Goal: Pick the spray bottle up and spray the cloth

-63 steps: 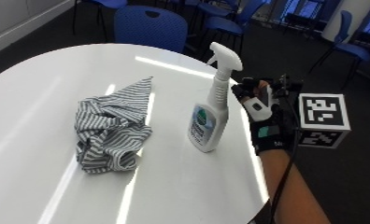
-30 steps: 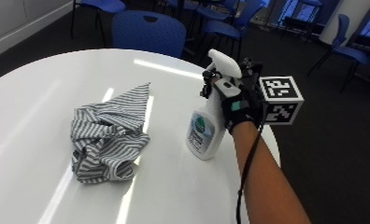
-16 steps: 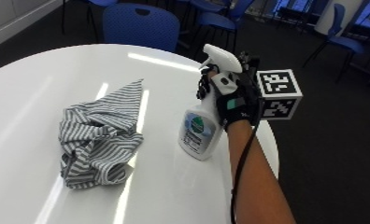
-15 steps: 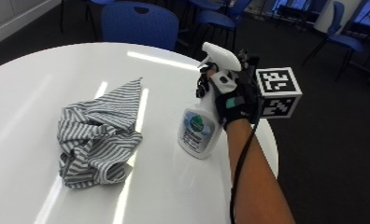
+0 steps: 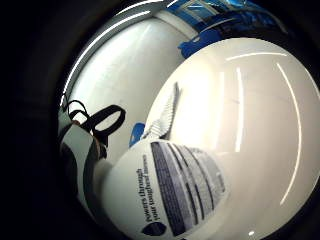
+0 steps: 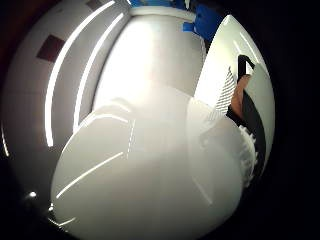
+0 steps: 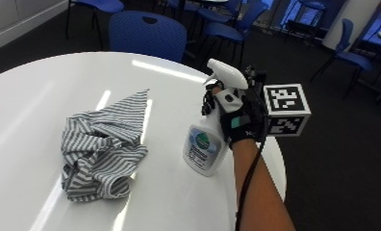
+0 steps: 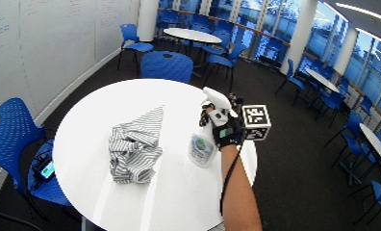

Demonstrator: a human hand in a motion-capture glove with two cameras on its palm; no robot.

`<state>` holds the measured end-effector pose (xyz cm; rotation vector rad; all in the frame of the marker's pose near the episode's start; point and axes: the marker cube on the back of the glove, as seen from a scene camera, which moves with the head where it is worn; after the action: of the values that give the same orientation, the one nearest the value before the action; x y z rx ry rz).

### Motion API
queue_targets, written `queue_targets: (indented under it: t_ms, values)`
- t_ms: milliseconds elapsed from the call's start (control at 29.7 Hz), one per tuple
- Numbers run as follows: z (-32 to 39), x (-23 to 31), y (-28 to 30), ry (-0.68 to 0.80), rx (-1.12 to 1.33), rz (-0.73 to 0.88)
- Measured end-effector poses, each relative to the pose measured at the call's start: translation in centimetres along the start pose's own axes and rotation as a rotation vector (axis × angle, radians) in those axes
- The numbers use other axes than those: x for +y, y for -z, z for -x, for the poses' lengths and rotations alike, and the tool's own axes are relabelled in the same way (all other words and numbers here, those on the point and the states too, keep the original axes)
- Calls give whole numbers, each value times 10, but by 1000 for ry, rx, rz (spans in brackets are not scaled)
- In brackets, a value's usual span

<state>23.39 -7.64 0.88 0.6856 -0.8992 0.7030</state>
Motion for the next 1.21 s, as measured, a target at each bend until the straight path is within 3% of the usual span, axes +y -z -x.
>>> queue_targets:
  t_ms: [269, 505, 841, 1211]
  values:
    - [-24, -6, 4, -24, -25, 2]
    - [-30, -2, 17, 8, 15, 104]
    - [60, -30, 15, 159, 609, 378]
    - [86, -35, -22, 148, 1055, 607]
